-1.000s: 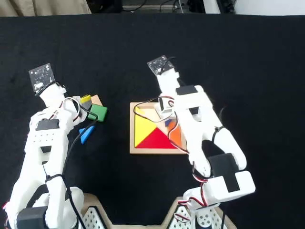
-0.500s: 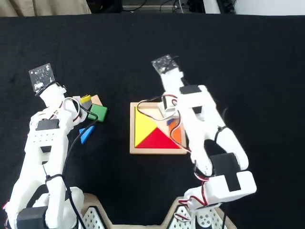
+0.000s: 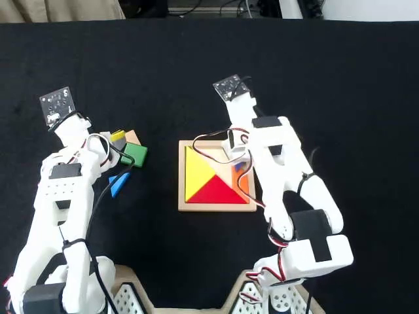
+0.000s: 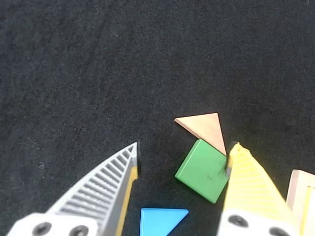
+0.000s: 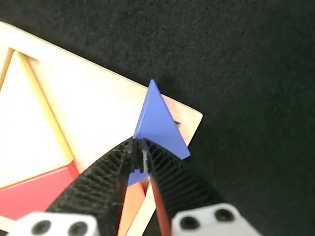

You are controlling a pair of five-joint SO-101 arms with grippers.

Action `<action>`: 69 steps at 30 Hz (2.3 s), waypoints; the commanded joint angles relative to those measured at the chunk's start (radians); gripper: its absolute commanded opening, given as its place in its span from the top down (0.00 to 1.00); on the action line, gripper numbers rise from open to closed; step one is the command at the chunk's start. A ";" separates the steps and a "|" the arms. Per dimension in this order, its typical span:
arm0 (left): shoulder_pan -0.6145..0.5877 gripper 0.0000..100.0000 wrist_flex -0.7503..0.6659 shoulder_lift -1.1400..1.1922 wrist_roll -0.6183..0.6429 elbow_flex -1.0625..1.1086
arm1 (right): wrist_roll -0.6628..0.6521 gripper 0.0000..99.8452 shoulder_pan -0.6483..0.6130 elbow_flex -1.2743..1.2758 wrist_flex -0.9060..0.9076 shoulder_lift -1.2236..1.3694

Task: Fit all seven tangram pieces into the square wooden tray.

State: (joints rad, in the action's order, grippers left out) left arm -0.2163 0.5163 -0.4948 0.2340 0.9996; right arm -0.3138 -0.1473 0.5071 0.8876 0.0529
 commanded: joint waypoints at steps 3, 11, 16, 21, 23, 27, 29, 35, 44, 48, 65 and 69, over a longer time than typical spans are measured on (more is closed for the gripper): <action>-0.004 0.71 -0.015 -0.029 0.005 -0.004 | -0.009 0.99 0.043 -0.019 -0.012 -0.110; -0.005 0.71 -0.015 -0.029 0.005 -0.004 | -0.006 0.99 0.048 -0.162 -0.074 0.045; -0.004 0.71 -0.015 -0.029 0.005 -0.004 | -0.008 0.99 0.049 -0.375 0.021 0.240; -0.002 0.71 -0.015 -0.029 0.005 -0.004 | -0.008 0.99 0.049 -0.478 0.063 0.346; -0.002 0.71 -0.015 -0.029 0.005 -0.004 | -0.008 0.99 0.048 -0.481 0.063 0.355; -0.002 0.71 -0.017 -0.029 0.005 -0.004 | -0.009 0.99 0.038 -0.484 0.101 0.349; -0.002 0.71 -0.017 -0.029 0.005 -0.004 | -0.009 0.99 0.025 -0.478 0.114 0.335; -0.002 0.71 -0.017 -0.029 0.005 -0.004 | -0.031 0.99 -0.026 -0.403 0.110 0.277; -0.002 0.71 -0.017 -0.029 0.005 -0.004 | -0.052 0.99 -0.037 -0.245 0.077 0.104; -0.002 0.71 -0.017 -0.029 0.003 -0.004 | -0.052 0.99 -0.032 -0.153 0.034 0.036; -0.004 0.71 -0.017 -0.029 0.002 -0.004 | -0.052 0.99 0.106 -0.027 0.028 -0.056; -0.004 0.71 -0.017 -0.029 0.002 -0.004 | -0.052 0.99 0.107 -0.042 0.028 -0.022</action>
State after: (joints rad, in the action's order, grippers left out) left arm -0.2163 0.5163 -0.4948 0.2340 0.9996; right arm -0.3567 -0.0568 0.5071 0.9091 0.0253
